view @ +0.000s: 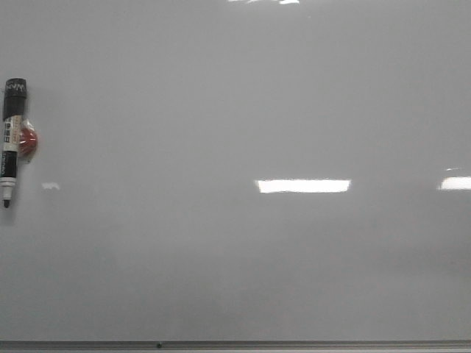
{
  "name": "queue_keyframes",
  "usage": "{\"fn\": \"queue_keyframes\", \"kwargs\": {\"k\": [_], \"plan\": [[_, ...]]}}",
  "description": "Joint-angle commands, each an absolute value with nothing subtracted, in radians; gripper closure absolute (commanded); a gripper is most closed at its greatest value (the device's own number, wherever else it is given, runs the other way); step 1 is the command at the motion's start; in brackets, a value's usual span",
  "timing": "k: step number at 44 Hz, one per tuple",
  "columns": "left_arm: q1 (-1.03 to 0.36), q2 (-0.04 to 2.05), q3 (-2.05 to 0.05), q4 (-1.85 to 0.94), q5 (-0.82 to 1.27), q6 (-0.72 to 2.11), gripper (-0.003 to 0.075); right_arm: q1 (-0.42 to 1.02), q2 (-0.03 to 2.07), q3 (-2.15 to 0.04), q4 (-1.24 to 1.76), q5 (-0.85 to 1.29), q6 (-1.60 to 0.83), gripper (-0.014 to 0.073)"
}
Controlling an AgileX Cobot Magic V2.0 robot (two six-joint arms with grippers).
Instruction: Write number 8 on whiteboard
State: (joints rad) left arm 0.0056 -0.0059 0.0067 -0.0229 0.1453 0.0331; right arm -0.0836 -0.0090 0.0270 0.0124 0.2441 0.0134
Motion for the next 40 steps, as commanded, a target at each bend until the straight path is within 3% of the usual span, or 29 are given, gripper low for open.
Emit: {"fn": "queue_keyframes", "kwargs": {"k": [1,12,20,31,40], "plan": [[0.005,-0.025,0.008,-0.020,0.041,0.033,0.0739,-0.090,-0.028,0.024,0.000,0.165,0.010,0.0633],[0.005,-0.025,-0.002,-0.038,-0.109,0.031,0.0739,-0.090,-0.028,-0.006,0.015,0.108,0.010,0.0633],[0.005,-0.002,-0.101,-0.045,-0.157,0.031,0.0739,-0.090,-0.023,-0.175,0.015,0.207,0.010,0.0657],[0.005,0.234,-0.358,0.000,0.142,0.031,0.0739,-0.090,0.140,-0.443,0.015,0.429,0.010,0.0652],[0.005,0.445,-0.457,0.020,0.155,0.031,0.0739,-0.090,0.329,-0.519,0.015,0.427,0.010,0.0651]]}}
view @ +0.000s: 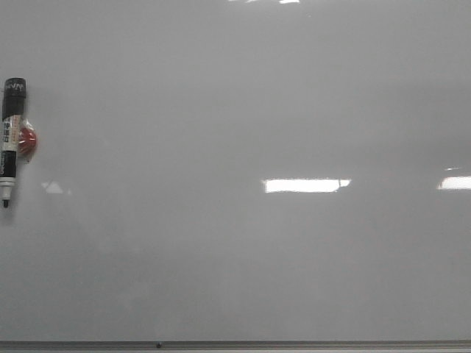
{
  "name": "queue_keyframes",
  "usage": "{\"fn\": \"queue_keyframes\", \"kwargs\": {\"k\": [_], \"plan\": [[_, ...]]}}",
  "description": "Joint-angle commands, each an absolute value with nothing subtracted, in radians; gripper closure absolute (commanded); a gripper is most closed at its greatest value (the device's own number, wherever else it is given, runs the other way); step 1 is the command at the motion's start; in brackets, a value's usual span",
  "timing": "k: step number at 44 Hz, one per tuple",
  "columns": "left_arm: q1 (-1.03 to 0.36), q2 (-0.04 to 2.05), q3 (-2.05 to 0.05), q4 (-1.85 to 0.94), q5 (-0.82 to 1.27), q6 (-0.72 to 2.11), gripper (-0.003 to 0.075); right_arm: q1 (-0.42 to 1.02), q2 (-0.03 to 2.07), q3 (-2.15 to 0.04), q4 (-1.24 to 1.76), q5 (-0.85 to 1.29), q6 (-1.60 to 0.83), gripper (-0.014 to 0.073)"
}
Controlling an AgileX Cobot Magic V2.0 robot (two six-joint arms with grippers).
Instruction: Write number 8 on whiteboard
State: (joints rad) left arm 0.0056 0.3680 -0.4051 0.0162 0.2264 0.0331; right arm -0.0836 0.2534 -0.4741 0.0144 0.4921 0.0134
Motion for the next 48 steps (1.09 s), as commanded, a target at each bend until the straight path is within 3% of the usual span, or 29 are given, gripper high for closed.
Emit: {"fn": "queue_keyframes", "kwargs": {"k": [1,5,9,17,19,21,34,48], "plan": [[0.005,0.464,-0.457,0.020,0.136,0.031,0.0738,-0.090,0.348,-0.519,0.015,0.421,0.010,0.0651],[0.005,0.505,-0.457,0.018,0.108,0.031,0.0722,-0.090,0.391,-0.519,0.015,0.405,0.010,0.0624],[0.005,0.521,-0.457,0.018,0.108,0.031,0.0613,-0.090,0.408,-0.519,0.016,0.394,0.010,0.0498],[0.005,0.523,-0.457,0.018,0.099,0.031,0.0147,-0.090,0.409,-0.519,0.016,0.382,0.010,0.0064],[0.005,0.523,-0.457,0.018,0.096,0.031,0.0057,-0.090,0.409,-0.519,0.016,0.382,0.010,-0.0010],[0.005,0.523,-0.457,0.018,0.088,0.031,0.0013,-0.090,0.409,-0.519,0.016,0.382,0.010,-0.0048],[-0.005,0.559,-0.467,-0.058,0.064,0.031,0.0081,-0.090,0.409,-0.519,0.017,0.374,0.010,-0.0059],[-0.225,0.917,-0.618,-0.059,0.180,0.000,0.0092,-0.090,0.409,-0.519,0.022,0.365,0.010,-0.0059]]}}
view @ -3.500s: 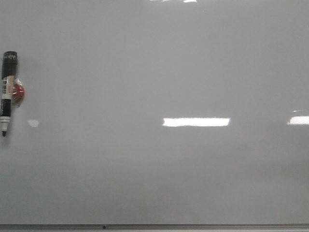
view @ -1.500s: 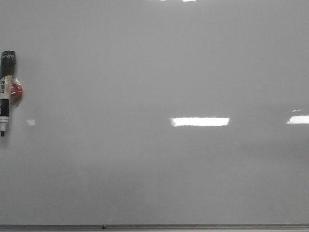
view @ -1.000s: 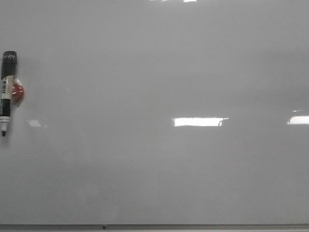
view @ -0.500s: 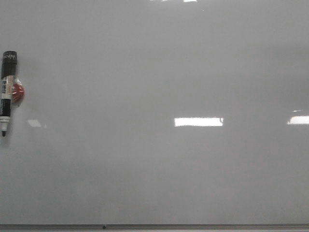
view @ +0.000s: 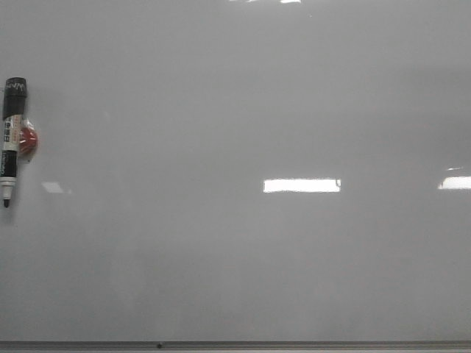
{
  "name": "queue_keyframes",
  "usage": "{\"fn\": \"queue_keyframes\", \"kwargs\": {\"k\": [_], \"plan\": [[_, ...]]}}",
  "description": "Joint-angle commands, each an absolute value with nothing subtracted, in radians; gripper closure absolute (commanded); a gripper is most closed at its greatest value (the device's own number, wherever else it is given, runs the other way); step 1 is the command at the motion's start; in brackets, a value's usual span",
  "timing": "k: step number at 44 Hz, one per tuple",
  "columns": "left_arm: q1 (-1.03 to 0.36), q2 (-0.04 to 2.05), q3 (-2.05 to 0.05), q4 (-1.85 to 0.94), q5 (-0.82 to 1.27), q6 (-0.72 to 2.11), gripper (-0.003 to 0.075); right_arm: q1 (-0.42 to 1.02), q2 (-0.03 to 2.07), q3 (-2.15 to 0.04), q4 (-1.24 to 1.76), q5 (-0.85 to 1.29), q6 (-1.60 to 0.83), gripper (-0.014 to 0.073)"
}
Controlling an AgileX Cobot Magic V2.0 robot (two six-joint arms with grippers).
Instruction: Write number 8 on whiteboard
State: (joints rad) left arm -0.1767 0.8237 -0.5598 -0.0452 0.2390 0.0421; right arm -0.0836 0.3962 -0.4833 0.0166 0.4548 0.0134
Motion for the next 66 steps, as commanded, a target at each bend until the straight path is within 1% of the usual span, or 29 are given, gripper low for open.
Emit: {"fn": "queue_keyframes", "kwargs": {"k": [1,15,24,29,34,38,42,44,49,54,58,62,66], "plan": [[-0.226,0.934,-0.620,-0.059,0.173,-0.016,0.0092,-0.090,0.409,-0.519,0.022,0.365,0.010,-0.0059],[-0.231,1.289,-0.627,-0.104,0.000,-0.038,0.0092,-0.090,0.409,-0.519,0.022,0.365,0.010,-0.0059],[-0.231,1.407,-0.627,-0.104,-0.147,-0.038,0.0095,-0.090,0.409,-0.519,0.022,0.365,0.010,-0.0059],[-0.231,1.450,-0.627,-0.104,-0.177,-0.038,0.0132,-0.090,0.409,-0.519,0.022,0.365,0.010,-0.0059],[-0.231,1.469,-0.627,-0.104,-0.203,-0.038,0.0200,-0.090,0.409,-0.519,0.022,0.365,0.010,-0.0059],[-0.231,1.470,-0.627,-0.104,-0.216,-0.038,0.0277,-0.090,0.409,-0.519,0.022,0.365,0.010,-0.0059],[-0.231,1.470,-0.627,-0.104,-0.216,-0.038,0.0370,-0.090,0.409,-0.519,0.022,0.365,0.010,-0.0059],[-0.231,1.470,-0.627,-0.104,-0.216,-0.038,0.0436,-0.090,0.409,-0.519,0.022,0.365,0.010,-0.0059],[-0.231,1.470,-0.627,-0.104,-0.216,-0.036,0.0564,-0.090,0.409,-0.519,0.022,0.365,0.010,-0.0059],[-0.231,1.470,-0.627,-0.104,-0.210,-0.036,0.0666,-0.090,0.409,-0.519,0.022,0.365,0.010,-0.0059],[-0.231,1.464,-0.627,-0.104,-0.188,-0.036,0.0712,-0.090,0.409,-0.519,0.022,0.365,0.010,-0.0059],[-0.231,1.427,-0.630,-0.104,-0.123,-0.036,0.0720,-0.090,0.409,-0.519,0.022,0.365,0.010,-0.0059],[-0.231,1.368,-0.656,-0.102,0.008,-0.034,0.0720,-0.090,0.409,-0.520,0.022,0.367,0.010,-0.0059]]}}
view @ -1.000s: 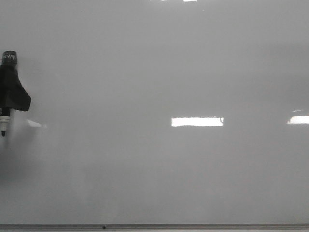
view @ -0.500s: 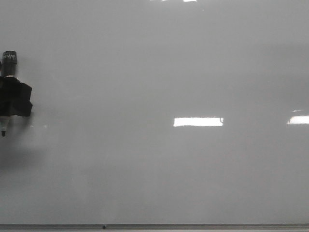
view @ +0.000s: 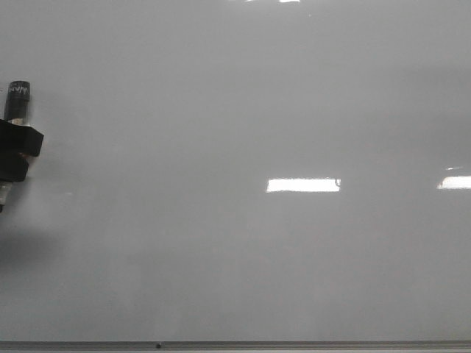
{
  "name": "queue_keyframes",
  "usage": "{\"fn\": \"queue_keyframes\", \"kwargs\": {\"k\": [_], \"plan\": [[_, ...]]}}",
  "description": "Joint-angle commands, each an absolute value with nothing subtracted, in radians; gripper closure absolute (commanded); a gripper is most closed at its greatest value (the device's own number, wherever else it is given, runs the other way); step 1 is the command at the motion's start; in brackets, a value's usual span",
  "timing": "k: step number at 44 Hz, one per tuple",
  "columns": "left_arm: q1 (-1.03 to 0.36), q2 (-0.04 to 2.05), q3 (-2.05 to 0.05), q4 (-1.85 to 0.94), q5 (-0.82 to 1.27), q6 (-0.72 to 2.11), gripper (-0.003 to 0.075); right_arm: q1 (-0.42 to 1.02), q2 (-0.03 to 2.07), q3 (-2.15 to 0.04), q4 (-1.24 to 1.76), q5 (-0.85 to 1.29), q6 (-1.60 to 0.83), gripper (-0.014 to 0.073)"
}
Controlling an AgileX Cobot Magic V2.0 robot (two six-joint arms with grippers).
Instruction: Write number 8 on whiteboard
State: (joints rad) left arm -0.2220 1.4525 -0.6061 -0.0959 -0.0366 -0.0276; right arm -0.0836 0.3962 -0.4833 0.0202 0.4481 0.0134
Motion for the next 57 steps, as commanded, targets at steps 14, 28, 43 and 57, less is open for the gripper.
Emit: {"fn": "queue_keyframes", "kwargs": {"k": [14,28,43,57], "plan": [[-0.350,1.314,-0.999,-0.189,0.697,0.281,0.0721,-0.056,0.534,-0.664,0.042,0.582,0.000,-0.0059],[-0.649,1.314,-1.128,-0.473,0.968,1.020,0.0721,0.205,0.763,-0.929,0.236,0.989,-0.360,-0.0059],[-0.773,1.314,-1.132,-0.475,1.019,1.096,0.0721,0.577,0.988,-1.106,0.429,1.128,-0.570,-0.0059],[-0.773,1.314,-1.132,-0.475,1.019,1.096,0.0721,0.753,1.219,-1.255,0.428,1.134,-0.570,-0.0059]]}}
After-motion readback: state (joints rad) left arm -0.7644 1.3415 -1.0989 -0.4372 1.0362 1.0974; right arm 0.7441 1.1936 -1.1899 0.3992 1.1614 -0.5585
